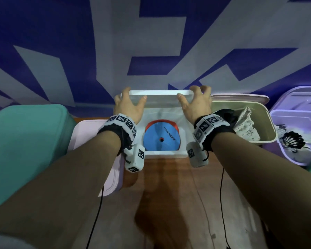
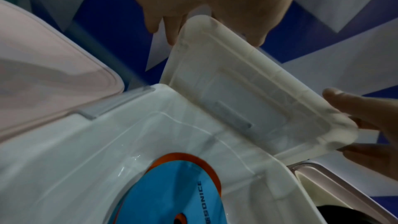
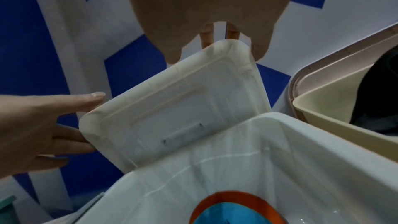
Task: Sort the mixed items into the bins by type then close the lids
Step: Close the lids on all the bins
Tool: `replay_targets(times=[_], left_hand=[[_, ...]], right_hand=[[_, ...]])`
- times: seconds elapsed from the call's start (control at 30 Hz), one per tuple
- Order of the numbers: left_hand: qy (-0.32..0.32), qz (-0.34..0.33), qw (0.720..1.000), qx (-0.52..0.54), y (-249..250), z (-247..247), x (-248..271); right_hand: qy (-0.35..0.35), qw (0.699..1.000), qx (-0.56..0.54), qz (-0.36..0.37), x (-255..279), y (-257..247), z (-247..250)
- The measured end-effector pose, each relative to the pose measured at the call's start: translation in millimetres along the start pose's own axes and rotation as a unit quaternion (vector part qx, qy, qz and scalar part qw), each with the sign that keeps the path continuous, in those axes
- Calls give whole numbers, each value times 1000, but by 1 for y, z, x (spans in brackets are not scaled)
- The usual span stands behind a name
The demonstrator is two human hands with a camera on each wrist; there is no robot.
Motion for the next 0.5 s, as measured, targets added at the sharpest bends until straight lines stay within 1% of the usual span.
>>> replay_targets(times=[0.17, 0.37, 0.5], left_hand=[[18, -20, 1000, 3, 10, 18, 27], [15, -8, 1000, -8, 1, 28, 58], [-5, 11, 1000, -15, -18, 29, 69]], right_hand=[[33, 999, -20, 7, 22, -3, 19], [32, 999, -15, -3, 49, 3, 23], [17, 999, -6, -38, 68, 15, 14]])
Point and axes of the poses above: each hand's wrist, its own x-axis away from the middle knuckle, its own z-axis out of the back of the hand, y = z × x, the point moved 6 cm from there along -x, towards the middle knuckle, and after that the axes turned 1 degree about x, right-handed, at the moved point
